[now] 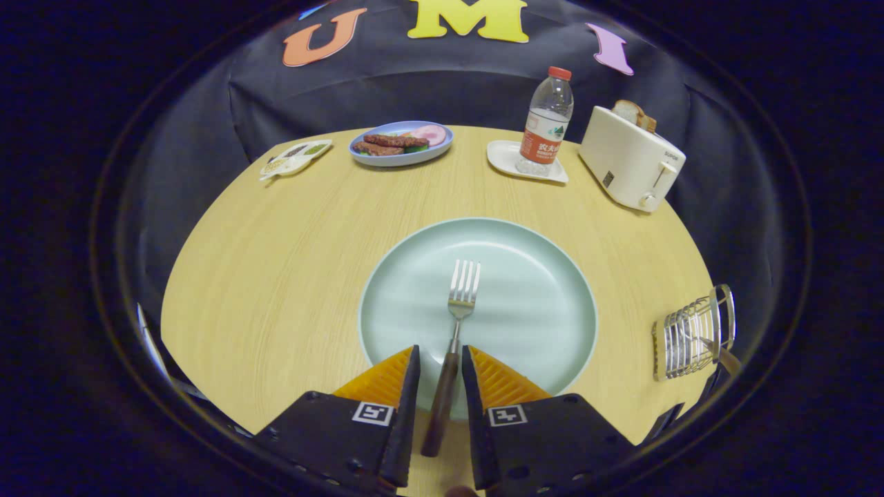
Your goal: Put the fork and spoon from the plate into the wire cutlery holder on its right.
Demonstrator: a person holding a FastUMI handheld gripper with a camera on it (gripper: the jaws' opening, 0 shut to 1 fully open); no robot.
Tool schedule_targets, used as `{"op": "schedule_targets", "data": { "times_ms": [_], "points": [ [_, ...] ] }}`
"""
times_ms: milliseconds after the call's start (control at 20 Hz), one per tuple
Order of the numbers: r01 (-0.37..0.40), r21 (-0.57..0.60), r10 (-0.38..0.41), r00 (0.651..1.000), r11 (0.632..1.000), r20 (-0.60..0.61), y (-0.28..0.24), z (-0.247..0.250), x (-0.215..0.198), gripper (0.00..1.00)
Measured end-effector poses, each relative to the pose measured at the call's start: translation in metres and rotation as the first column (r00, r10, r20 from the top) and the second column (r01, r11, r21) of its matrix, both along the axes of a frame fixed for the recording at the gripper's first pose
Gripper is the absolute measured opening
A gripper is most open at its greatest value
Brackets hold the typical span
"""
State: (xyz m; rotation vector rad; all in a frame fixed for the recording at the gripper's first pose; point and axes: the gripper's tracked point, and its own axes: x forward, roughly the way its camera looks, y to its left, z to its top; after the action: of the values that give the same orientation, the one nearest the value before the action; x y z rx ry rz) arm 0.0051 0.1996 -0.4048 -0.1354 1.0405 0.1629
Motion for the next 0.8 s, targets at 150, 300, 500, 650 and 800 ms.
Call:
{"op": "schedule_targets", "data": {
  "times_ms": [150, 300, 500, 650, 800],
  "points": [
    [0.025, -0.031, -0.025, 1.0, 0.999, -0.011, -0.006, -0.007, 0.005, 0.35],
    [0.033, -0.032, -0.033, 0.999, 0.999, -0.028, -0.008, -0.008, 0.003, 0.04],
    [0.032, -0.012, -0.032, 0.998, 0.999, -0.052, -0.019, 0.005, 0.002, 0.01],
    [0.019, 0.013, -0.019, 0.998, 1.0, -0.067, -0.031, 0.03, -0.001, 0.01],
    [-0.01, 0.025, 0.012, 0.997, 1.0, -0.081, -0.053, 0.071, -0.003, 0.01]
  ]
}}
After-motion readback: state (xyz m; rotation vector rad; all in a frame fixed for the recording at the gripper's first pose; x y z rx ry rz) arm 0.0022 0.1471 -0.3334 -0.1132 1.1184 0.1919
